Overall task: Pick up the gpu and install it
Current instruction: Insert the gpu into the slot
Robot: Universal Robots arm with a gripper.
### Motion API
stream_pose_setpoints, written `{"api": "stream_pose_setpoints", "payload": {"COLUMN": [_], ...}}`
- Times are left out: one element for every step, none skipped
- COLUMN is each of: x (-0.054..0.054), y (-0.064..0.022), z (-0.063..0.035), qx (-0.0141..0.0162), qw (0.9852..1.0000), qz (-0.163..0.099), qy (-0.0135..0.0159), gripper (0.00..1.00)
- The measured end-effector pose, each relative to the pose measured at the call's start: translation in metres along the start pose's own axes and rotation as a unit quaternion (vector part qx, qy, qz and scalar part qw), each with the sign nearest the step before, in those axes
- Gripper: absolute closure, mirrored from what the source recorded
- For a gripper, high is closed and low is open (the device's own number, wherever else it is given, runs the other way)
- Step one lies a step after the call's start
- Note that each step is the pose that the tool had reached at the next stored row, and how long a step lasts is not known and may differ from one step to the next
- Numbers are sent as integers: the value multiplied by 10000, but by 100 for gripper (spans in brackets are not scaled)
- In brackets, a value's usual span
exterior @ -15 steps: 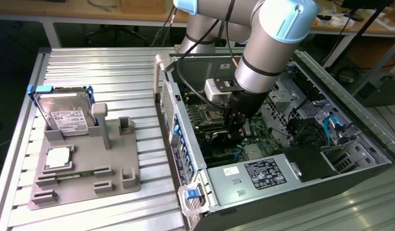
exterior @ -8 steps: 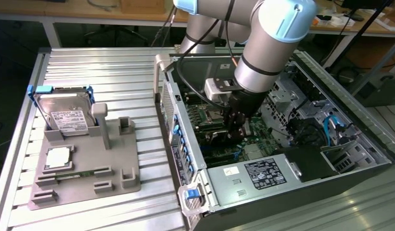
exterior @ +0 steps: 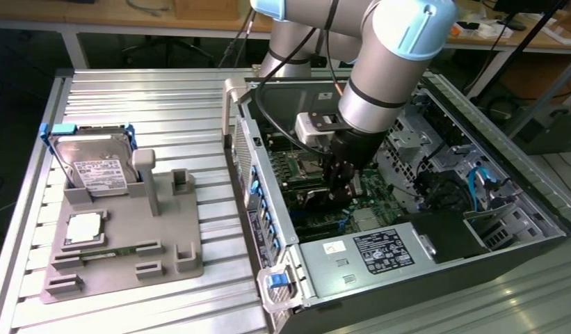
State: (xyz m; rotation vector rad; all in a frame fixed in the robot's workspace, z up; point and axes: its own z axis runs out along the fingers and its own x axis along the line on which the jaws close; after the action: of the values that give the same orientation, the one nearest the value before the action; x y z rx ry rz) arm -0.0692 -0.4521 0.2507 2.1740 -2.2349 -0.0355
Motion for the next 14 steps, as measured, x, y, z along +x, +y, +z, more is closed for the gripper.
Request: {"api": "stream_pose_setpoints", "payload": {"x": [0, 0, 1, 1, -1, 0, 0, 0, 0, 0, 0, 0, 0, 0], "y": [0, 0, 0, 1, 0, 1, 1, 0, 0, 0, 0, 0, 0, 0], "z": [3, 7, 12, 17, 29, 31, 31, 31, 30, 30, 30, 30, 30, 30], "qx": [1, 2, 3, 4, 7, 7, 8, 7, 7, 6, 7, 7, 7, 7], "qw": [10000, 10000, 10000, 10000, 10000, 10000, 10000, 10000, 10000, 10000, 10000, 10000, 10000, 10000], "qz": [0, 0, 0, 0, 0, 1, 1, 0, 0, 0, 0, 0, 0, 0], "qy": [1, 1, 1, 2, -6, -3, -4, -3, -1, -1, -1, -2, -1, -1], "gripper": [73, 73, 73, 73, 73, 73, 73, 73, 73, 73, 73, 73, 73, 73]}}
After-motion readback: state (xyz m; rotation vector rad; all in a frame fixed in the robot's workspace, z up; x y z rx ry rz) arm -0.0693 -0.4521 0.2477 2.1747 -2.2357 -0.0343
